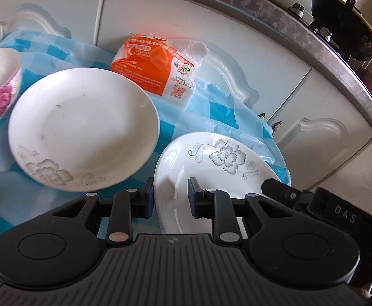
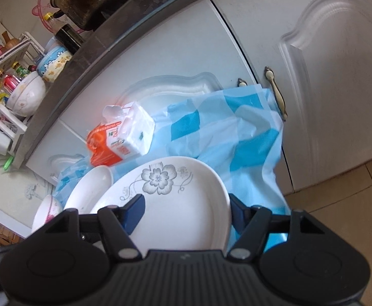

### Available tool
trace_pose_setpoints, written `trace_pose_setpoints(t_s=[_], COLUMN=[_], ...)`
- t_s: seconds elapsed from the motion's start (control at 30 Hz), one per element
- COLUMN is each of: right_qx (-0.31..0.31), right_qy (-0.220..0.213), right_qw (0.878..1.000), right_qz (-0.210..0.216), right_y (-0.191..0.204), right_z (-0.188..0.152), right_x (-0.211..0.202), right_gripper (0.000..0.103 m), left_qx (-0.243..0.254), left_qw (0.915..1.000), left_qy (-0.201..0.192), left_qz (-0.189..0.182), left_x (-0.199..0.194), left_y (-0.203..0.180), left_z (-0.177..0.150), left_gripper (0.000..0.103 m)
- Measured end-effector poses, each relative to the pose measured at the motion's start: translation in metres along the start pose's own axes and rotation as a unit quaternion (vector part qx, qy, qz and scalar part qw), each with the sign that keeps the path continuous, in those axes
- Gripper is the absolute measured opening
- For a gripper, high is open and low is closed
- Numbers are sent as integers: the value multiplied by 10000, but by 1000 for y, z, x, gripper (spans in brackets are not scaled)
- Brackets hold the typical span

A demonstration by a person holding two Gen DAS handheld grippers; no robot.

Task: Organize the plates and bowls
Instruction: 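Lift and carry the white flower plate with the left gripper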

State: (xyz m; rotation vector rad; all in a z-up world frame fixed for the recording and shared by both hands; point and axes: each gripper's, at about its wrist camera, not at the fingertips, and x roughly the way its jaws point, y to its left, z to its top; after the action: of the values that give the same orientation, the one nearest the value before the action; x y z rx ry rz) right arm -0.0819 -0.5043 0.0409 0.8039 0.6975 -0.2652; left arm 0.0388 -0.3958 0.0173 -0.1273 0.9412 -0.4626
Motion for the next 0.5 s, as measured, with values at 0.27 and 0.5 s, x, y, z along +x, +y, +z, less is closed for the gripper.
trace_pose_setpoints(t_s=[0.27, 0.5], right_qx=[-74, -199], right_qy=[-9, 9], right_qw=[9999, 9992], right_qz=[133, 344], right_y=[18, 37], right_z=[-21, -39], right_x=[-26, -49], right_gripper=[69, 69], left_qx=[-38, -53], left_qw=[9999, 9998], left_qy=[-86, -142], left_qz=[78, 156], left_x=[-35, -74], left_y=[12, 26], left_z=[-12, -25], left_gripper=[25, 25])
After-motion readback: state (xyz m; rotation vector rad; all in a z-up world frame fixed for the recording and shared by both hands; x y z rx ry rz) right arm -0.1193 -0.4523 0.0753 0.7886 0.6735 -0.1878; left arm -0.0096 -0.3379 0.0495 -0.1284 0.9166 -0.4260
